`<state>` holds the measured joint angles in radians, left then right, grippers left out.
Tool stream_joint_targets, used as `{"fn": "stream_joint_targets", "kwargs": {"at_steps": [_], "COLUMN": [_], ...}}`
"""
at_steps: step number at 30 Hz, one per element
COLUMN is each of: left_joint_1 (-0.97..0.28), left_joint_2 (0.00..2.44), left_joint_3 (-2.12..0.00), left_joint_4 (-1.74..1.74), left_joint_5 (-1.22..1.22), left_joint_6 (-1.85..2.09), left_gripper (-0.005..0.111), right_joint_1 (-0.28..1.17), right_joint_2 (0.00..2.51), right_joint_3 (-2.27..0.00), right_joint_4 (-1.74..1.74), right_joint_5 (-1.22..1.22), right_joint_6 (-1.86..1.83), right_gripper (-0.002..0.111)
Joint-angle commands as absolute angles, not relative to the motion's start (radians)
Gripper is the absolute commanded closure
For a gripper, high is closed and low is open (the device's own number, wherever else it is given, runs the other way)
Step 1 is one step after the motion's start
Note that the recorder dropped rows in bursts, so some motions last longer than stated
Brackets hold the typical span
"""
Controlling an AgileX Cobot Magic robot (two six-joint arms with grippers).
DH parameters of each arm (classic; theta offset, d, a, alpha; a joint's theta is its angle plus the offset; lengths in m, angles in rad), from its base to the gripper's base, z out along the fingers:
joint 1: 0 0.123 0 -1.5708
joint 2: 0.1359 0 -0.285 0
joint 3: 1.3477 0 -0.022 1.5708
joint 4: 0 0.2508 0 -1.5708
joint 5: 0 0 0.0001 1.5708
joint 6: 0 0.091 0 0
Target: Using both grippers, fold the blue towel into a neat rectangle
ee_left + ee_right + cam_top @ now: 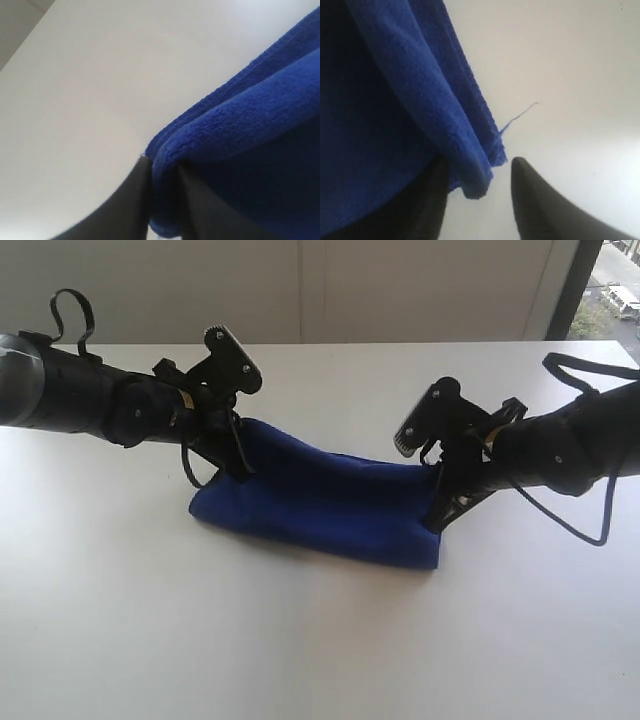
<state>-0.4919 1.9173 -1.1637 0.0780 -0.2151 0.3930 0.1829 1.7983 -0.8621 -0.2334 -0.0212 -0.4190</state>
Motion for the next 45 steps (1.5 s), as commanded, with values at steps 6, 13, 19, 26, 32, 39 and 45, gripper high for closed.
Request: {"fn": "stream_joint_targets", "kwargs": {"at_steps": [6,13,19,26,32,39,45], "left_joint_1": [-0.491,-0.491,-0.489,-0.45,-0.443,-0.443,-0.443], "left_joint_2": [1.913,1.913,1.833,1.725,1.741,1.815,1.894], "left_joint_3": [-1.168,-1.168,-1.168,-1.168,-1.162,-1.16,-1.16], "left_joint_4": [0.068,0.068,0.068,0.068,-0.017,-0.223,-0.24], "left_joint_5": [-0.214,-0.211,-0.147,0.124,0.219,0.255,0.232], "left_joint_6": [0.396,0.396,0.396,0.317,0.205,0.205,0.205], "left_gripper": [0.036,0.037,0.041,0.088,0.107,0.107,0.107], "right_joint_1": [0.178,0.157,0.148,0.148,0.19,0.209,0.209], "right_joint_2": [1.796,1.796,1.731,1.573,1.565,1.692,1.815], "right_joint_3": [-0.864,-0.864,-0.864,-0.864,-0.909,-1.095,-1.139], "right_joint_4": [-0.236,-0.11,-0.008,0.008,0.094,0.424,0.429], "right_joint_5": [-0.1,-0.193,-0.12,0.06,0.29,0.539,0.555], "right_joint_6": [-0.404,-0.404,-0.404,-0.29,-0.25,-0.457,-0.45], "right_gripper": [0.053,0.053,0.075,0.108,0.108,0.108,0.108]}}
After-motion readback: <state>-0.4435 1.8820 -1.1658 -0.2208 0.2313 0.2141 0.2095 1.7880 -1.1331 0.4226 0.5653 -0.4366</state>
